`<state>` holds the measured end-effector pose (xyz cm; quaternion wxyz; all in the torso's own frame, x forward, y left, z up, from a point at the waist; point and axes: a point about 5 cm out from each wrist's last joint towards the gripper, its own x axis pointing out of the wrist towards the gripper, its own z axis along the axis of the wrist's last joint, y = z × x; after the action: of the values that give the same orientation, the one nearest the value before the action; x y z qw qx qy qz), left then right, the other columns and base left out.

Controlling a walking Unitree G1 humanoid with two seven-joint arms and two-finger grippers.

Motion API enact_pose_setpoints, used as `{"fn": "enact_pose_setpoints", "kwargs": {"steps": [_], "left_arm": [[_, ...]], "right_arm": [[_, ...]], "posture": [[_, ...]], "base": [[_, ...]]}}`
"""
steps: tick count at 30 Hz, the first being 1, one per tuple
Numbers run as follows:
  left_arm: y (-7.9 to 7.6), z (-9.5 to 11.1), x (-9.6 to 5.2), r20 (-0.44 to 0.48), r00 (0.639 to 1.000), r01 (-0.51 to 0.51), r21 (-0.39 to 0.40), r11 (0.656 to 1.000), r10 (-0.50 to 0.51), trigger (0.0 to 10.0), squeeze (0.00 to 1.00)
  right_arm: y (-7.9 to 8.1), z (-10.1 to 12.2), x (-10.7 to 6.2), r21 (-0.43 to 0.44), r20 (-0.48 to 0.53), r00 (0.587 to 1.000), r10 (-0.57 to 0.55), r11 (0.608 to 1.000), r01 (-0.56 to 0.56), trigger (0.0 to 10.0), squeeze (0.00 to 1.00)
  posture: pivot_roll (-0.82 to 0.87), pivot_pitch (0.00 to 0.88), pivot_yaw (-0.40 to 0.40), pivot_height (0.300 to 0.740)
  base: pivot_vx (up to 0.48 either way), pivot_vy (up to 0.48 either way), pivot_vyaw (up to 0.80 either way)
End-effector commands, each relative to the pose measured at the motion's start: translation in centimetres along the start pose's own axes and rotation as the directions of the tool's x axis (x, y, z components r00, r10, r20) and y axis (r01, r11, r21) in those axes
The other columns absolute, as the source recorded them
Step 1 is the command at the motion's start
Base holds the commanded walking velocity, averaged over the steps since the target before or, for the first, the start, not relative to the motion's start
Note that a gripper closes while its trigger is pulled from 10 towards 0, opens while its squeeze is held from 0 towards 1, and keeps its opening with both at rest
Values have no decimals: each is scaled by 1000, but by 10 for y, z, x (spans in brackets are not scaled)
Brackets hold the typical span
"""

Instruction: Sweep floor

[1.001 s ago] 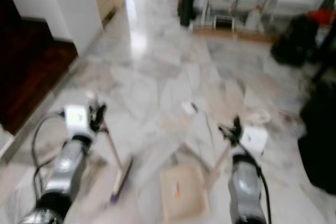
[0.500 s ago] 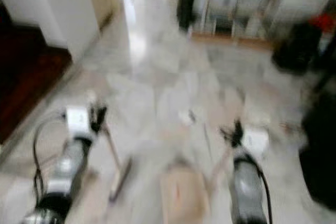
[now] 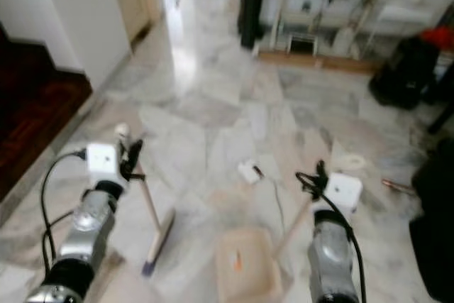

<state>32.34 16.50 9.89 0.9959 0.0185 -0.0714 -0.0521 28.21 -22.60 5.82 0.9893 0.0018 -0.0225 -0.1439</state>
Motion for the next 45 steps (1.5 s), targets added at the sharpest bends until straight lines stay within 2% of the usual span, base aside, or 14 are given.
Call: {"fn": "enact_pose_setpoints", "kwargs": {"steps": [1,20,34,45], "left_arm": [[2,8,4,31,999,5,5,1000,-5,10000,0],[2,8,5,25,1000,5,9,1000,-5,10000,0],[1,7,6,20,1000,5,3,1000,-5,10000,0],[1,7,6,23,1000,10,3,1000,-10,10000,0]], "right_arm": [[6,10,4,18,52,999,8,1000,-9,10000,0],[5,10,5,14,49,999,7,1000,-8,10000,0],[5,31,9,-34,174,985,18,999,-13,10000,0],[6,31,7,-29,177,984,5,1000,0,10000,0]], "posture": [[149,54,-37,740],[153,63,-41,740],[141,72,-35,740],[149,57,-32,740]], "base": [[360,0,0],[356,0,0],[357,0,0],[357,0,0]]}}
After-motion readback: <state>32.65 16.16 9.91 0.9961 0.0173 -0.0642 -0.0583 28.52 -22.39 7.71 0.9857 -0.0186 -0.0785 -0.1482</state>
